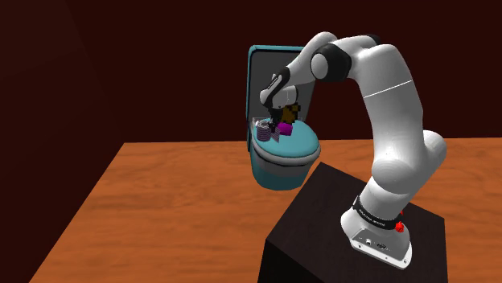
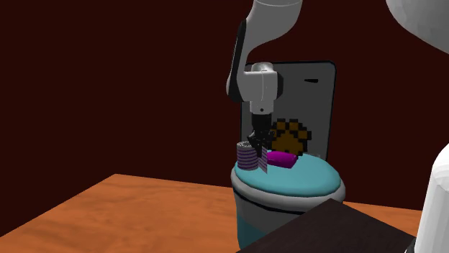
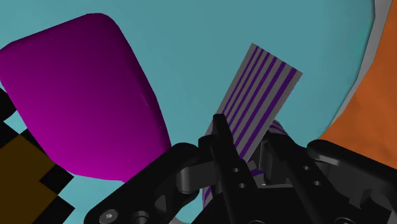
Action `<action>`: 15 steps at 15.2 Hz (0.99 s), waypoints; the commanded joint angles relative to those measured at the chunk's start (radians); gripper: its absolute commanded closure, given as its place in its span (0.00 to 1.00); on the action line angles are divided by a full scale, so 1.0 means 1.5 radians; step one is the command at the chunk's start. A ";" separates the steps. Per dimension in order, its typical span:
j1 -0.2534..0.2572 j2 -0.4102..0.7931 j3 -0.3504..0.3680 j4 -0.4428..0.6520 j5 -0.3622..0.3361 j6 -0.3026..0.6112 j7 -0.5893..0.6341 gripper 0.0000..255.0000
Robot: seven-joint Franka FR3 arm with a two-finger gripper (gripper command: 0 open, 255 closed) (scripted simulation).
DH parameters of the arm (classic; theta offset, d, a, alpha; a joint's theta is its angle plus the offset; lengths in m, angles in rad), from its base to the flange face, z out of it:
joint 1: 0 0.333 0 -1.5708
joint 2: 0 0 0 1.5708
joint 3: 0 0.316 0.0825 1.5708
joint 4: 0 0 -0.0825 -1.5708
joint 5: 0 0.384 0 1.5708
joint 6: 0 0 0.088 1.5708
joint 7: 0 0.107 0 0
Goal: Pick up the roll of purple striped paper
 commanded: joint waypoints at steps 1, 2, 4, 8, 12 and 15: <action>0.000 0.000 0.001 0.000 0.000 0.000 0.000 1.00; 0.000 0.000 0.001 0.000 0.000 0.000 0.000 1.00; 0.000 0.001 0.001 0.000 0.000 0.000 0.000 1.00; 0.004 -0.020 -0.005 -0.005 -0.005 -0.016 0.002 1.00; 0.009 -0.047 -0.011 -0.009 -0.012 -0.038 0.006 1.00; 0.013 -0.066 -0.016 -0.010 -0.018 -0.056 0.009 1.00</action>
